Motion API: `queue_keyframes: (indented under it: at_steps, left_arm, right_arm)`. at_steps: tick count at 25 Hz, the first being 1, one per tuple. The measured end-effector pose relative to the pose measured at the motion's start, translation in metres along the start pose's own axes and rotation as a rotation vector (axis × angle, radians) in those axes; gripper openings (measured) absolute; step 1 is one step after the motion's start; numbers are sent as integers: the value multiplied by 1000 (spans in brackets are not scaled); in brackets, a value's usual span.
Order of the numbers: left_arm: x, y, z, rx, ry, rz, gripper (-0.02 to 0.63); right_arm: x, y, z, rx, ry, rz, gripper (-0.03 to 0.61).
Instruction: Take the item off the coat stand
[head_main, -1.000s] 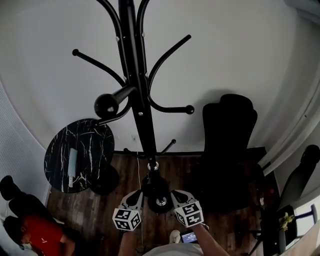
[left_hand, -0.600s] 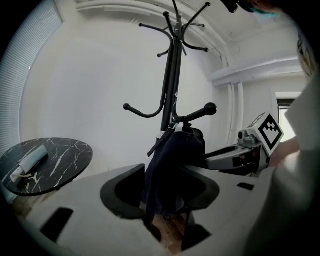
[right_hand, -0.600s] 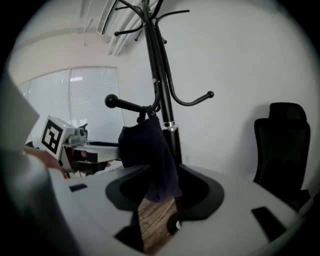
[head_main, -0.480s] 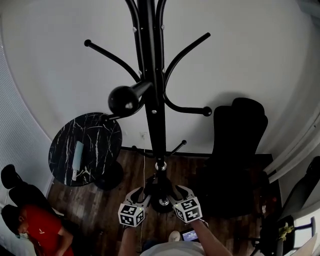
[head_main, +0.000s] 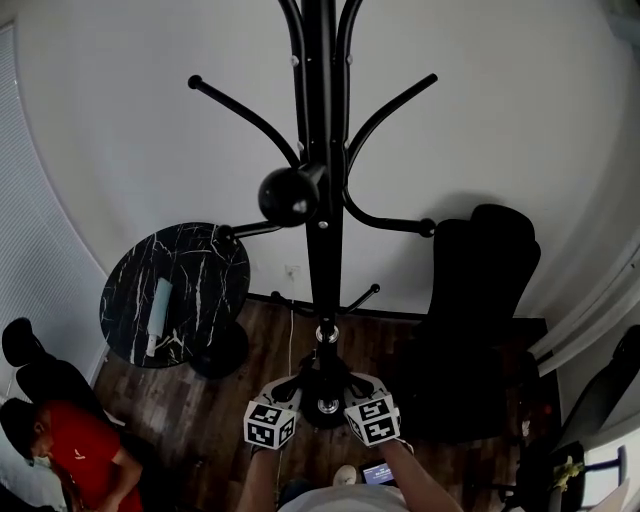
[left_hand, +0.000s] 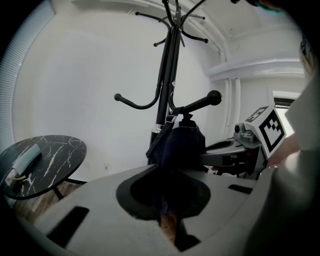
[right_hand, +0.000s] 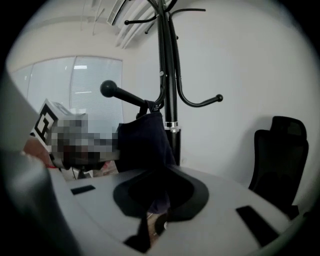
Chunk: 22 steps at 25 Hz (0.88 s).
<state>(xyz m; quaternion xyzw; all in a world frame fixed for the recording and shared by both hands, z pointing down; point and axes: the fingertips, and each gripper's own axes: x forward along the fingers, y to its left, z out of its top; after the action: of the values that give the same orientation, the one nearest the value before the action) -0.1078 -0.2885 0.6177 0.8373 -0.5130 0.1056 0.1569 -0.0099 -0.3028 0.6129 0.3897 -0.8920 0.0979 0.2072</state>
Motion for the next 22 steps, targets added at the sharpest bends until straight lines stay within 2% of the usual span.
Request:
queue_keyframes:
  at_steps: [5,11,22]
  left_arm:
    - [-7,1,5,-76,1,-4,26]
    - [-12,-2,7,-80,-8,-6,26]
    - [-26,-12,16,-70,-25,-43,26]
  right_arm:
    - [-4,2,1,33,-8,21,31]
    - [-8,6,0,104,-25,47,31]
    - [-25,13,9,109,-48,10,32]
